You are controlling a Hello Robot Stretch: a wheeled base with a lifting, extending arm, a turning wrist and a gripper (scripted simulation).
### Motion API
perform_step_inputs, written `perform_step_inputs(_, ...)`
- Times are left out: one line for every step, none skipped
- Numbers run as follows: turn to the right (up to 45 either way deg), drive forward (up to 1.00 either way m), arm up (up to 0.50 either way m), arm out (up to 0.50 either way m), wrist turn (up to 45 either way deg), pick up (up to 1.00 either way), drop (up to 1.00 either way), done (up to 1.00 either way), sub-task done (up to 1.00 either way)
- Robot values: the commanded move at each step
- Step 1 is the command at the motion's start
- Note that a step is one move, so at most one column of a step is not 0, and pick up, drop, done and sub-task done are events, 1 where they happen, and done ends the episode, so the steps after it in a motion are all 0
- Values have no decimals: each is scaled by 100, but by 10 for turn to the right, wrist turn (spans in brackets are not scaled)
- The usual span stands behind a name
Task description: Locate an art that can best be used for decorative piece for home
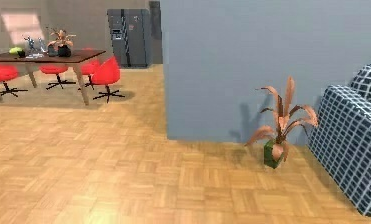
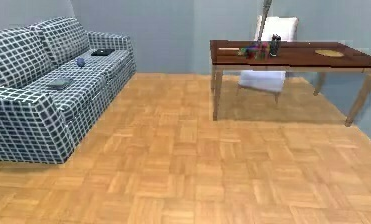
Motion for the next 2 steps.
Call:
perform_step_inputs(0,20,0,0,0,0,0,0,0)
perform_step_inputs(-330,0,0,0,0,0,0,0,0)
